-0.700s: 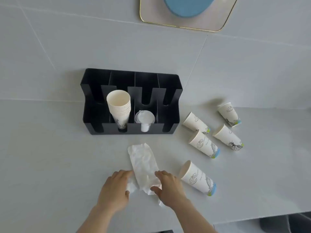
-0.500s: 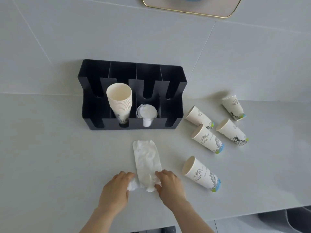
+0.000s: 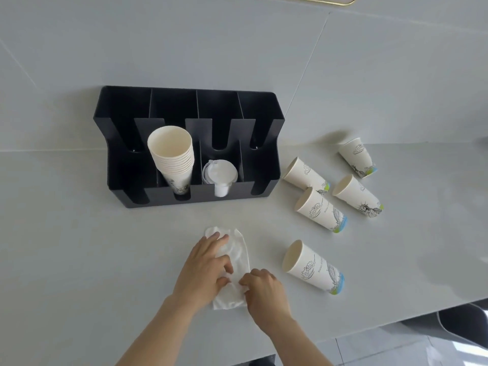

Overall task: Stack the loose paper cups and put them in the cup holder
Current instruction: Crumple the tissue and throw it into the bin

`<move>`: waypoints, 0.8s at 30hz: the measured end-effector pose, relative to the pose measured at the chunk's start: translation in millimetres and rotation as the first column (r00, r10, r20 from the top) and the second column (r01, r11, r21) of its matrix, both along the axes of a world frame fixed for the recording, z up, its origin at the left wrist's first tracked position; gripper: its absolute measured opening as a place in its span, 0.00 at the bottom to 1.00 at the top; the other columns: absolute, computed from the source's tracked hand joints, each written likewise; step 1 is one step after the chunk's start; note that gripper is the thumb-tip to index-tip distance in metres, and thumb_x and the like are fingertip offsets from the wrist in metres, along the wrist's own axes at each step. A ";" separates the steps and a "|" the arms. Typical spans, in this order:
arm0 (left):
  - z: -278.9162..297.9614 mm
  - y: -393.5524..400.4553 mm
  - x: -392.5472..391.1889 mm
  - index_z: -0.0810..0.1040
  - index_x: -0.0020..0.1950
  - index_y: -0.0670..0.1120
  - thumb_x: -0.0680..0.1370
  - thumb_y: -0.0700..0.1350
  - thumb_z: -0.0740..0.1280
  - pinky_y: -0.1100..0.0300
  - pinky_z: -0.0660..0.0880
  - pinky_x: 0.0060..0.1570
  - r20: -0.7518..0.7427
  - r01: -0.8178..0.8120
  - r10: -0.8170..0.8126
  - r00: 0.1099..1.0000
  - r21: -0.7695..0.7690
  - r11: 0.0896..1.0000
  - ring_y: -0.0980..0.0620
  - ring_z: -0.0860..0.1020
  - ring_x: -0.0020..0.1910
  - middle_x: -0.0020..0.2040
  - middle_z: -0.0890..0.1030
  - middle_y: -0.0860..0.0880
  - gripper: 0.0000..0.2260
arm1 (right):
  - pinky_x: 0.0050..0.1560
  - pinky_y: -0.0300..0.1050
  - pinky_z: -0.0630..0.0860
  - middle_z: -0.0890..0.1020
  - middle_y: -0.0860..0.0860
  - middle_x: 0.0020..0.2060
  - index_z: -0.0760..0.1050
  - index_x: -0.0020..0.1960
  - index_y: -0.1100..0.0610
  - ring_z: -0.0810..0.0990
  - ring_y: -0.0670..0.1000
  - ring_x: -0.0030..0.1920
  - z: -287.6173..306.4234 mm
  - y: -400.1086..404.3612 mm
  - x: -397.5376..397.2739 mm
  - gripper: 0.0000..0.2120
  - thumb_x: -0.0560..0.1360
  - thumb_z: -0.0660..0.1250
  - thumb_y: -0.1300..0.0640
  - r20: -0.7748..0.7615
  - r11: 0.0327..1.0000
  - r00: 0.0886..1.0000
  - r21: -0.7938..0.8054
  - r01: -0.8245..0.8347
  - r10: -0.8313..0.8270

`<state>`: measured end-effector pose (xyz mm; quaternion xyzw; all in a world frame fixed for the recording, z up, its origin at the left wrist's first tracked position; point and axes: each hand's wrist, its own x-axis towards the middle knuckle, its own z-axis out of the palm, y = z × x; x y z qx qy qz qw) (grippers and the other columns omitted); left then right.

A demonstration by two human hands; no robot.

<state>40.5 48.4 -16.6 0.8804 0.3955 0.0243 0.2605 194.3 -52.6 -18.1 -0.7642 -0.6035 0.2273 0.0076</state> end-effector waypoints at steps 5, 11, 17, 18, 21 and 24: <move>-8.6 -13.5 3.4 0.80 0.53 0.54 0.75 0.45 0.70 0.61 0.65 0.64 -0.165 -0.011 0.006 0.986 -0.028 1.000 0.53 0.70 0.72 0.70 0.75 0.56 0.08 | 0.47 0.45 0.71 0.80 0.48 0.51 0.75 0.57 0.53 0.77 0.54 0.54 10.4 3.4 9.7 0.15 0.73 0.65 0.65 -0.002 0.992 0.995 0.076 0.100 -0.100; -5.8 -21.2 2.8 0.68 0.49 0.55 0.73 0.54 0.76 0.59 0.69 0.37 -0.063 -0.337 0.331 0.941 -0.121 0.934 0.50 0.82 0.43 0.41 0.79 0.57 0.17 | 0.45 0.49 0.75 0.79 0.51 0.48 0.79 0.52 0.55 0.77 0.55 0.51 17.0 16.7 9.0 0.14 0.73 0.64 0.70 -0.075 0.979 0.983 0.106 0.175 -0.168; -0.4 -28.2 5.9 0.78 0.44 0.56 0.68 0.51 0.79 0.57 0.81 0.38 0.091 -0.531 0.663 0.743 -0.522 0.667 0.60 0.83 0.36 0.37 0.85 0.58 0.12 | 0.39 0.56 0.77 0.80 0.56 0.41 0.78 0.37 0.62 0.78 0.60 0.38 17.5 23.2 -6.8 0.08 0.71 0.62 0.68 -0.291 0.933 0.909 0.113 0.343 -0.299; -0.1 -29.7 6.6 0.80 0.42 0.55 0.68 0.50 0.80 0.56 0.82 0.39 0.103 -0.535 0.686 0.720 -0.548 0.643 0.60 0.83 0.36 0.37 0.86 0.56 0.10 | 0.38 0.55 0.76 0.79 0.55 0.41 0.77 0.36 0.62 0.78 0.60 0.37 17.0 23.6 -8.4 0.08 0.71 0.61 0.68 -0.301 0.930 0.905 0.117 0.349 -0.301; 3.4 -34.1 8.3 0.82 0.43 0.53 0.70 0.49 0.80 0.63 0.77 0.36 0.145 -0.490 0.692 0.707 -0.604 0.628 0.56 0.84 0.37 0.41 0.86 0.54 0.08 | 0.35 0.48 0.71 0.77 0.54 0.43 0.77 0.37 0.63 0.77 0.60 0.36 13.7 25.3 -9.0 0.08 0.72 0.63 0.69 -0.354 0.915 0.882 0.137 0.379 -0.312; 13.3 -38.4 8.8 0.82 0.49 0.51 0.70 0.42 0.80 0.63 0.78 0.38 0.174 -0.403 0.691 0.701 -0.703 0.586 0.55 0.86 0.40 0.50 0.86 0.55 0.12 | 0.34 0.45 0.67 0.77 0.53 0.41 0.78 0.40 0.61 0.76 0.59 0.37 13.1 27.7 -2.0 0.07 0.72 0.63 0.69 -0.387 0.910 0.863 0.122 0.397 -0.325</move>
